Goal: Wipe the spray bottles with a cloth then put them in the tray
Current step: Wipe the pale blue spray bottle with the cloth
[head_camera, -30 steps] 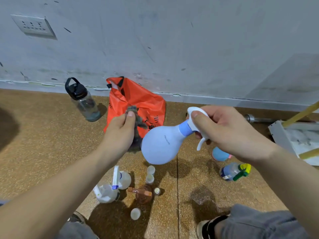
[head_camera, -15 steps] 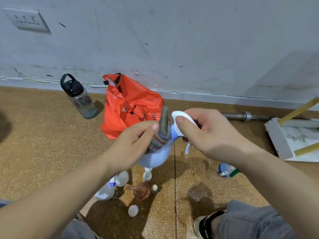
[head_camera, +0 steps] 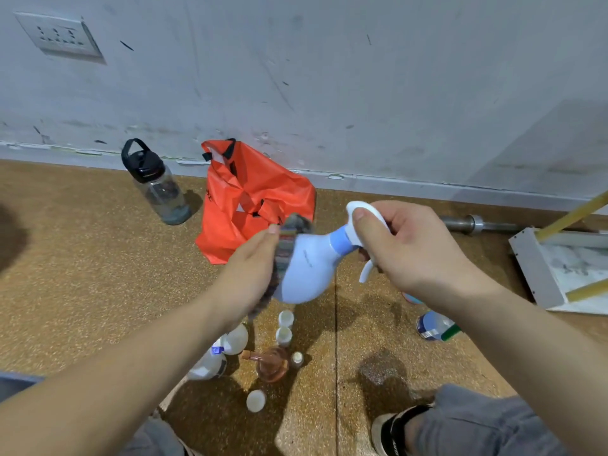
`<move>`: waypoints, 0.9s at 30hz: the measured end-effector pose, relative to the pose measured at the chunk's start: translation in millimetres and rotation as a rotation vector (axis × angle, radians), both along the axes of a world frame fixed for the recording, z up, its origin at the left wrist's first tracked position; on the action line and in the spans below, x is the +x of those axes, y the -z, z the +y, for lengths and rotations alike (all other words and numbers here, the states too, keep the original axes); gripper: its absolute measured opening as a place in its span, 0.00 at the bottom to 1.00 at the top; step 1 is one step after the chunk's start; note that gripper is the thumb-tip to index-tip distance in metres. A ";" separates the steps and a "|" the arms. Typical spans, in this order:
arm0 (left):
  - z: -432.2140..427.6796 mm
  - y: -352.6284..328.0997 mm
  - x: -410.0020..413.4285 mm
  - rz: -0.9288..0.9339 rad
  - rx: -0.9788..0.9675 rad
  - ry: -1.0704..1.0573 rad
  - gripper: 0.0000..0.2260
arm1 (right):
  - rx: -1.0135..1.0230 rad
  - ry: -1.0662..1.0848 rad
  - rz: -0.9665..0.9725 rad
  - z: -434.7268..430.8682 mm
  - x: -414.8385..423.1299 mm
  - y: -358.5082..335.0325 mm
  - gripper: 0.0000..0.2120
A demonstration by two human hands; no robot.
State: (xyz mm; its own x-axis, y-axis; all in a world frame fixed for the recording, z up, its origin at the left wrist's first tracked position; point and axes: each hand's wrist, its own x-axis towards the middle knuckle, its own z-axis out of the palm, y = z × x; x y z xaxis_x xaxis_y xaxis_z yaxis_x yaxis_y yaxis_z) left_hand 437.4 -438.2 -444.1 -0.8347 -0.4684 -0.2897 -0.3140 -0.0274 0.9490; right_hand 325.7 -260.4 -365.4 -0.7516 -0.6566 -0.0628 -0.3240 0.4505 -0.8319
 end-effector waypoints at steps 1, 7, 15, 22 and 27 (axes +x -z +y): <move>3.4 -0.5 -1.9 -0.066 0.190 -0.072 0.15 | -0.011 0.043 -0.010 0.2 -2.4 1.1 0.20; 12.7 -13.7 -1.7 0.071 0.398 -0.214 0.11 | -0.124 0.160 -0.094 -1.4 -3.8 6.8 0.20; 12.6 -4.8 -3.6 -0.052 0.671 -0.249 0.23 | -0.111 0.372 -0.301 -7.1 -2.6 15.8 0.20; 16.6 1.3 6.7 0.109 -0.537 -0.095 0.13 | -0.019 0.303 -0.218 -12.6 13.3 20.7 0.18; 18.3 -5.1 12.5 0.229 -0.870 0.322 0.22 | 0.013 0.102 -0.035 -13.6 29.5 23.0 0.16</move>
